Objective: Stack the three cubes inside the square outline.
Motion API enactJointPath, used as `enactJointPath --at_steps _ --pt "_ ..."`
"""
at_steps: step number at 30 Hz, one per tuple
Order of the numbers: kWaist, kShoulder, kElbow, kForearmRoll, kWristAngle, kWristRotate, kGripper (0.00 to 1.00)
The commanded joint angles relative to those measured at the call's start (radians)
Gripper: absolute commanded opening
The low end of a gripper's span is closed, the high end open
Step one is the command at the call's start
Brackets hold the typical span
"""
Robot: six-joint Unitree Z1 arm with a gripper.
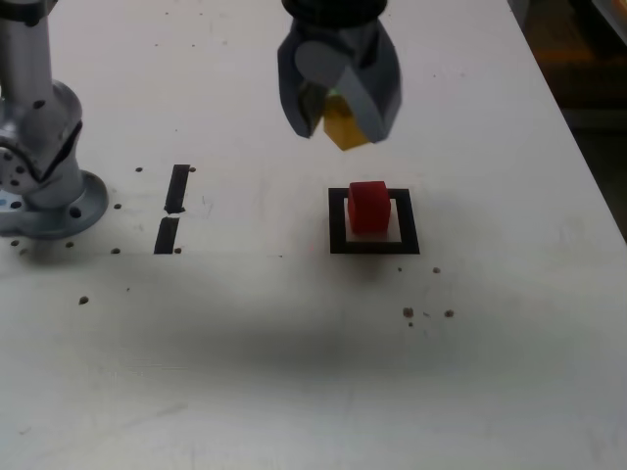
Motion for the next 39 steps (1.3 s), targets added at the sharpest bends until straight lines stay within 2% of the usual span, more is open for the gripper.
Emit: enactJointPath --at_steps 1,14,26,39 --pt "-0.014 0.008 0.003 -0.010 0.002 -0.001 0.33" --pt "-0.034 0.010 0.108 -0.156 0.038 0.085 0.33" --pt "-0.033 0.050 0.108 -0.175 0.055 0.201 0.33" --pt "-0.027 0.079 0.120 -0.212 0.074 0.233 0.33"
